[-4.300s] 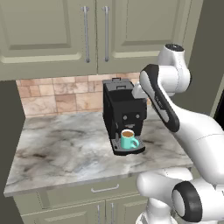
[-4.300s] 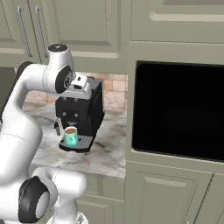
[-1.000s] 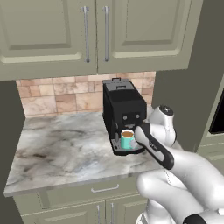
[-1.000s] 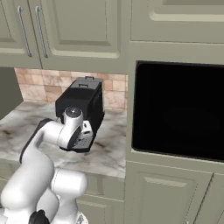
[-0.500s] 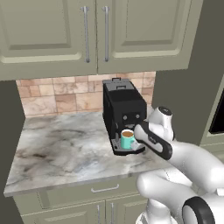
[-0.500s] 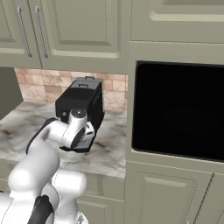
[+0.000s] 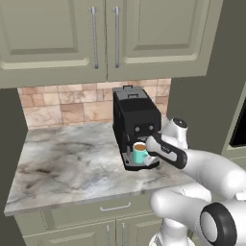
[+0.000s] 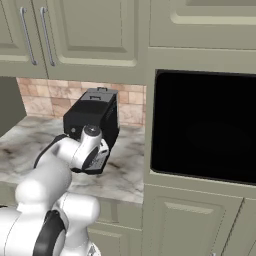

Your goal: Pick up the brewed coffee from the coffee machine and place it next to the breakfast plate on the dining counter.

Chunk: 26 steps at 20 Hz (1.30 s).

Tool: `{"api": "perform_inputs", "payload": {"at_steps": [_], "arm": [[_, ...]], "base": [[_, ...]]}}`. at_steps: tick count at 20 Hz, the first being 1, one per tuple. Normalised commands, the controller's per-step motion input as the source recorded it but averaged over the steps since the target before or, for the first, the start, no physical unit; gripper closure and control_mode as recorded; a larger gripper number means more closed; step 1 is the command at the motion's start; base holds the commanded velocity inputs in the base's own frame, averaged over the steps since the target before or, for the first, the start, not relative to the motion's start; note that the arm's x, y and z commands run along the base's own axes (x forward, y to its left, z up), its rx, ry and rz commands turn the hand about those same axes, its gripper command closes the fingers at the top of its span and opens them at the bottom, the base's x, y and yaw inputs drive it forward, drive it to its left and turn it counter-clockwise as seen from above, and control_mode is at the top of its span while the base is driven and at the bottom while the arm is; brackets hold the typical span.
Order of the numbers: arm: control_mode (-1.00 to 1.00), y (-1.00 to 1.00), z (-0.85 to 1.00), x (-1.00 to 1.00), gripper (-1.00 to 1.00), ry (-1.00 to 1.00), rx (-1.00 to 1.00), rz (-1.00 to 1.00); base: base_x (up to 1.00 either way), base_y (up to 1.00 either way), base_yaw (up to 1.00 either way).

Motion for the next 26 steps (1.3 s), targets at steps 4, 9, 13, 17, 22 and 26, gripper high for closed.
{"api": "perform_inputs", "payload": {"at_steps": [4,9,13,17,22,26], "arm": [[-1.0,0.21,-0.24,0.04,-1.0,-0.07,0.0,0.0],[-1.0,0.07,-0.17,0.03,1.0,-0.05,0.0,0.0],[-1.0,0.0,-0.06,0.0,1.0,-0.04,0.0,0.0],[-1.0,-0.01,-0.08,-0.12,1.0,-0.02,0.0,0.0],[-1.0,-0.01,-0.01,-0.48,1.0,0.0,0.0,0.0],[-1.0,-0.07,0.01,-0.77,1.0,0.0,0.0,0.0]], "base": [[0.0,0.0,0.0],[0.0,0.0,0.0],[0.0,0.0,0.0],[0.0,0.0,0.0],[0.0,0.0,0.0],[0.0,0.0,0.0]]}}
